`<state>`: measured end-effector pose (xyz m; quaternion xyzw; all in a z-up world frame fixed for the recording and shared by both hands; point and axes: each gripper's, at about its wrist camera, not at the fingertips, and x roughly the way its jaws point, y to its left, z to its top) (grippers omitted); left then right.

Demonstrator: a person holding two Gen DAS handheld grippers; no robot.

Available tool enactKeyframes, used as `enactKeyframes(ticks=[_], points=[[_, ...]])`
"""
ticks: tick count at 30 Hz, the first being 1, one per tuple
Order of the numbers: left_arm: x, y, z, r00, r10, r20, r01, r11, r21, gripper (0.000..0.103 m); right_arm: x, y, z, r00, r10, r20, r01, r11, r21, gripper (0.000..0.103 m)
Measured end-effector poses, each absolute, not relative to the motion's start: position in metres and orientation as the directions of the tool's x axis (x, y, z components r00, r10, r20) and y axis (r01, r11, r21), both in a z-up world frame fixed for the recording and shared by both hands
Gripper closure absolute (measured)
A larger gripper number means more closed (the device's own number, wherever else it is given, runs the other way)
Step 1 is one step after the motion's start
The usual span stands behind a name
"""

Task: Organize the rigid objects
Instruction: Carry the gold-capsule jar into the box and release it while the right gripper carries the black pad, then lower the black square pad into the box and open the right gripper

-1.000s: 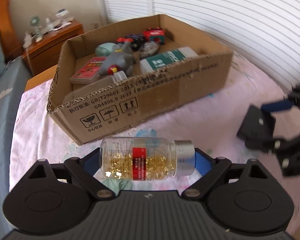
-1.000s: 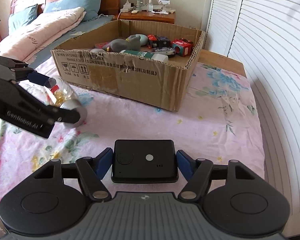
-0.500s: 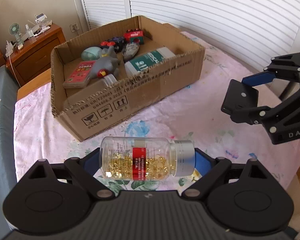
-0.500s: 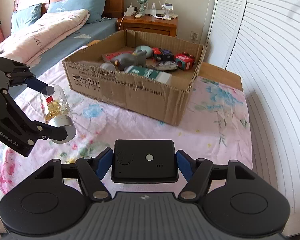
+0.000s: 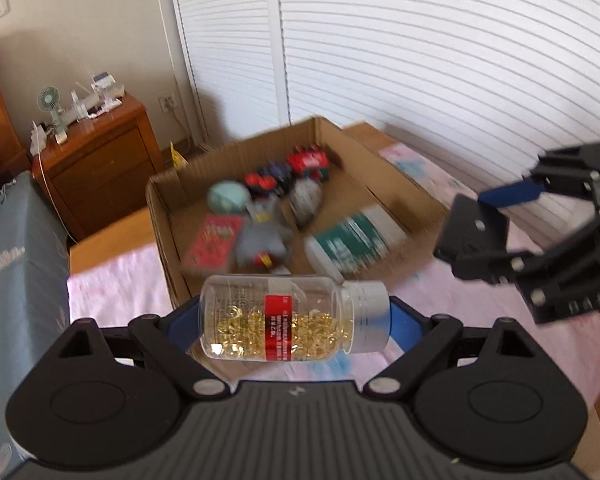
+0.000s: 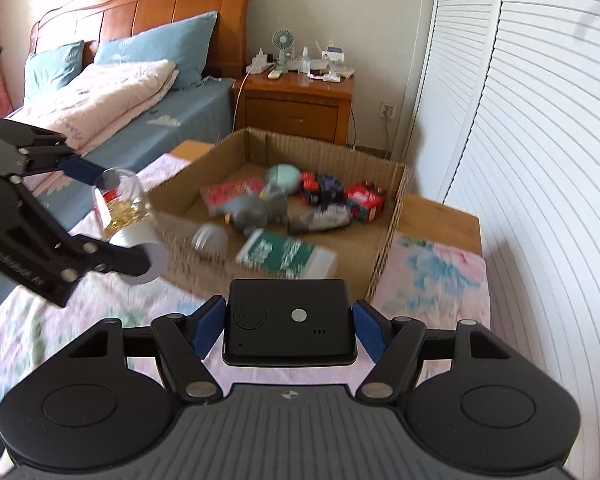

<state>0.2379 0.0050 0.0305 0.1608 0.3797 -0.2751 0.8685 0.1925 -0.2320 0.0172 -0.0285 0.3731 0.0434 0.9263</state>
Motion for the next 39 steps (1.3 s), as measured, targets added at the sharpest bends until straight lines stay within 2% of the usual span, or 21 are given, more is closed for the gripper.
enactKeyframes(ticks=[11,14,16,27,32,33,37,39], points=[[0.339,-0.007,0.008,0.587,-0.294,-0.754,0.516,0.854,0.068,0.010,0.241,-0.239,0.013,0.716,0.064,-0.696,-0.084,0.996,0.005,0.029],[0.350,-0.008,0.003,0.627,-0.272,-0.730,0.487,0.868,0.095,0.010,0.249,-0.242,0.010,0.714,0.060,-0.698,-0.078,0.997,0.005,0.029],[0.350,-0.007,0.003,0.659,-0.270,-0.703,0.479,0.871,0.115,0.009,0.254,-0.243,0.008,0.710,0.058,-0.702,-0.074,0.997,0.008,0.029],[0.306,0.019,0.022,0.683,-0.282,-0.674,0.480,0.868,0.123,0.007,0.282,-0.247,0.002,0.699,0.057,-0.713,-0.054,0.998,0.027,0.029],[0.277,0.040,0.035,0.689,-0.311,-0.654,0.466,0.882,0.072,0.004,0.303,-0.247,-0.001,0.701,0.027,-0.712,-0.014,1.000,0.024,0.029],[0.271,0.042,0.037,0.690,-0.316,-0.651,0.467,0.882,0.067,0.004,0.305,-0.246,-0.001,0.703,0.018,-0.711,-0.004,1.000,0.022,0.028],[0.248,0.046,0.042,0.711,-0.313,-0.629,0.457,0.886,0.077,0.004,0.300,-0.243,0.006,0.713,-0.020,-0.701,0.051,0.998,0.023,0.002],[0.236,0.046,0.045,0.728,-0.301,-0.616,0.446,0.890,0.092,0.004,0.290,-0.240,0.013,0.713,-0.030,-0.701,0.070,0.997,0.028,0.000]])
